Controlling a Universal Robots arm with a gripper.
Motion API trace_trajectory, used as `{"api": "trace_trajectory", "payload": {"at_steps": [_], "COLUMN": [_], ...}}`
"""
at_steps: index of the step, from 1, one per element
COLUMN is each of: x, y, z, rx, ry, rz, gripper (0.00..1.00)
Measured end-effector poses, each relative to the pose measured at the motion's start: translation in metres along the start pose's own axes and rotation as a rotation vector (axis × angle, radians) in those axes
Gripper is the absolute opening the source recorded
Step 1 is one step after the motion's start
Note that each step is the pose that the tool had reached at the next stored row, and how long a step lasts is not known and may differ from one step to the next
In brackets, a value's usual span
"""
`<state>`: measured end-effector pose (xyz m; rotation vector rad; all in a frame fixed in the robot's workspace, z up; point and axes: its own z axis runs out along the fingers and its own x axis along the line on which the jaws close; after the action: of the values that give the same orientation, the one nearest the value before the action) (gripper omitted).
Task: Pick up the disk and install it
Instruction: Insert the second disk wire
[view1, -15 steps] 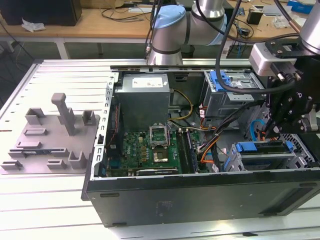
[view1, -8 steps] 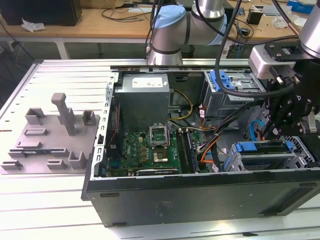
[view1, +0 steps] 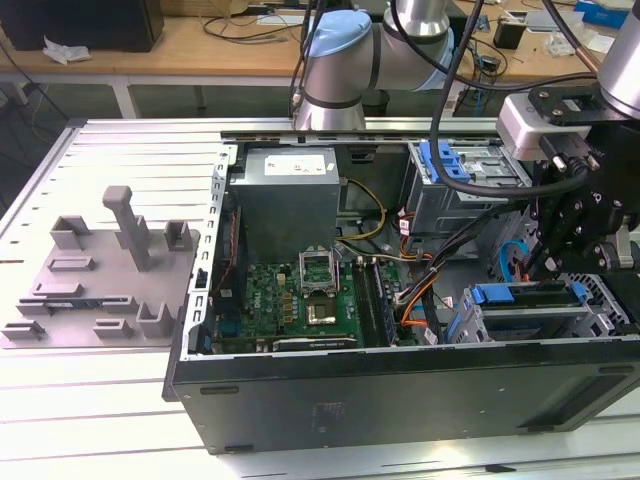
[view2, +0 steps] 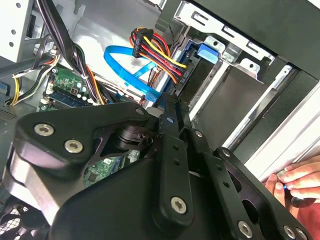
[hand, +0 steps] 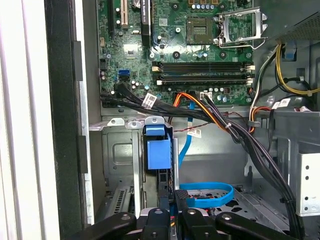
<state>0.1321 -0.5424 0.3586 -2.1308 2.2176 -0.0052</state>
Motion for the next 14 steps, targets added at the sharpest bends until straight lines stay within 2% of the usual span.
{"api": "trace_trajectory", "payload": {"at_steps": [14], "x": [0.0001], "y": [-0.0005], "z": [0.0021], "rx": [0.0], "ry": [-0.0017], "rz": [0.0], "gripper": [0.16]}}
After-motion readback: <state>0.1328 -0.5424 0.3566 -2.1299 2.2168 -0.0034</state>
